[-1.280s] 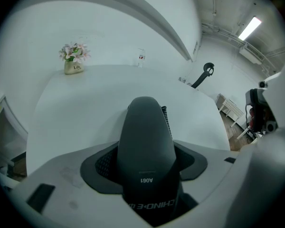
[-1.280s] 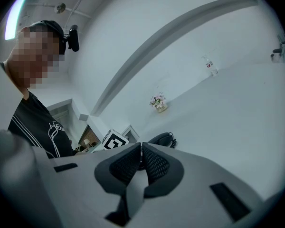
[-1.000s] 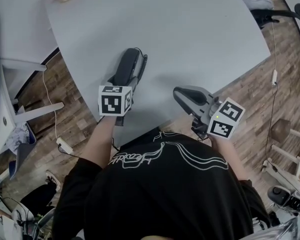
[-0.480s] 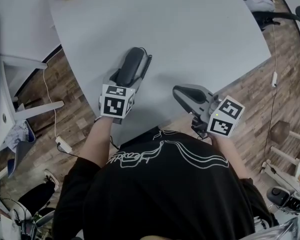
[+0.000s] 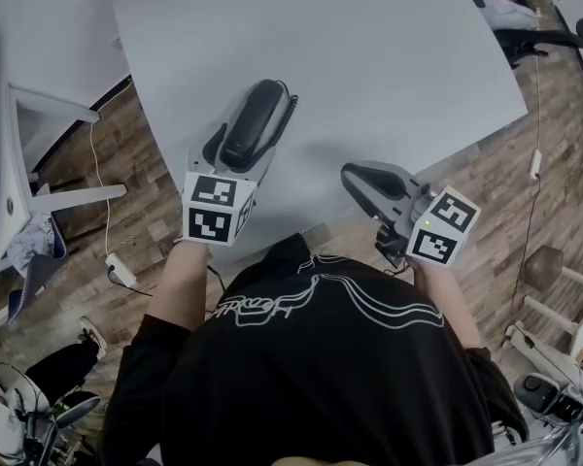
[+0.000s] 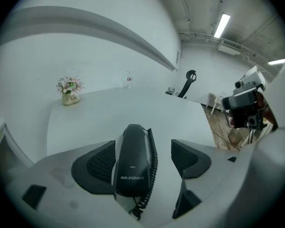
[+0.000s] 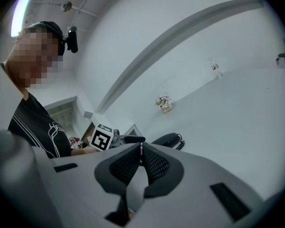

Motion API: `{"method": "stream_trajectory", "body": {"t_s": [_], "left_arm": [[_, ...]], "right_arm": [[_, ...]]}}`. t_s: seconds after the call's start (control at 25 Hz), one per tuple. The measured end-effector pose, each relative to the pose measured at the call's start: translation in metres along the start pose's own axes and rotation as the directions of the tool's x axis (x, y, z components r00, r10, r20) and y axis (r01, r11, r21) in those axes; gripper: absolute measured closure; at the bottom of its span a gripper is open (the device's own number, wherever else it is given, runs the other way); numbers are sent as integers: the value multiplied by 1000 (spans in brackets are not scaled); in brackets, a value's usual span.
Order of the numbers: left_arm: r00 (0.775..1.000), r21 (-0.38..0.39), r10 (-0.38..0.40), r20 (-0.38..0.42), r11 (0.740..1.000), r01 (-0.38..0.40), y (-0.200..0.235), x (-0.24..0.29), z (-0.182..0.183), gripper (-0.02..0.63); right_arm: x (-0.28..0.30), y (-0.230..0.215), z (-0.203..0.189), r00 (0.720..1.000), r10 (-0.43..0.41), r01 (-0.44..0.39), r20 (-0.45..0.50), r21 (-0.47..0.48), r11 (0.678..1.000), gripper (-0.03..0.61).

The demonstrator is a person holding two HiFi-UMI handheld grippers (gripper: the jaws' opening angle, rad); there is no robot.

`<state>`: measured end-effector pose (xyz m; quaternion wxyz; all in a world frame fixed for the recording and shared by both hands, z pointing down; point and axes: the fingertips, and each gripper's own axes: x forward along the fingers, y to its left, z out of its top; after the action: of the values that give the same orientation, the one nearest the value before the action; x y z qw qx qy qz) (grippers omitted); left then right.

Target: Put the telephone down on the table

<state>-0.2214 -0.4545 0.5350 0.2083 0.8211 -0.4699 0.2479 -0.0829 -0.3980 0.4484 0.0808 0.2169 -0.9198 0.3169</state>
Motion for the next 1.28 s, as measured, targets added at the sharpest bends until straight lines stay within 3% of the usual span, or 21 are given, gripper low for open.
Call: {"method": "stream_trajectory", "body": {"t_s": [0.36,0.52,0.76,1.04,1.28], "left_arm": [[986,-128,-142,83,980,152,-84,-82,1,270],[951,-110,-268,152,952,286,-145,-119,7,307],[910,-109,-350,222,919,379,-226,-179,-2,423],[885,-115,-365,288,905,411,-301,-237,-27,596],[878,-87,-354,322,913,399,-342,-271,-44,607]], "right_arm": [[-52,44,-21,999,20,-19,38,-28,999,538],[-77,74,-33,997,35,-32,63,-58,998,538],[-125,133,-60,994,60,-49,90,-113,992,538],[-177,197,-99,988,97,-77,121,-162,984,538],[-206,238,-120,980,139,-108,145,-205,973,538]]}}
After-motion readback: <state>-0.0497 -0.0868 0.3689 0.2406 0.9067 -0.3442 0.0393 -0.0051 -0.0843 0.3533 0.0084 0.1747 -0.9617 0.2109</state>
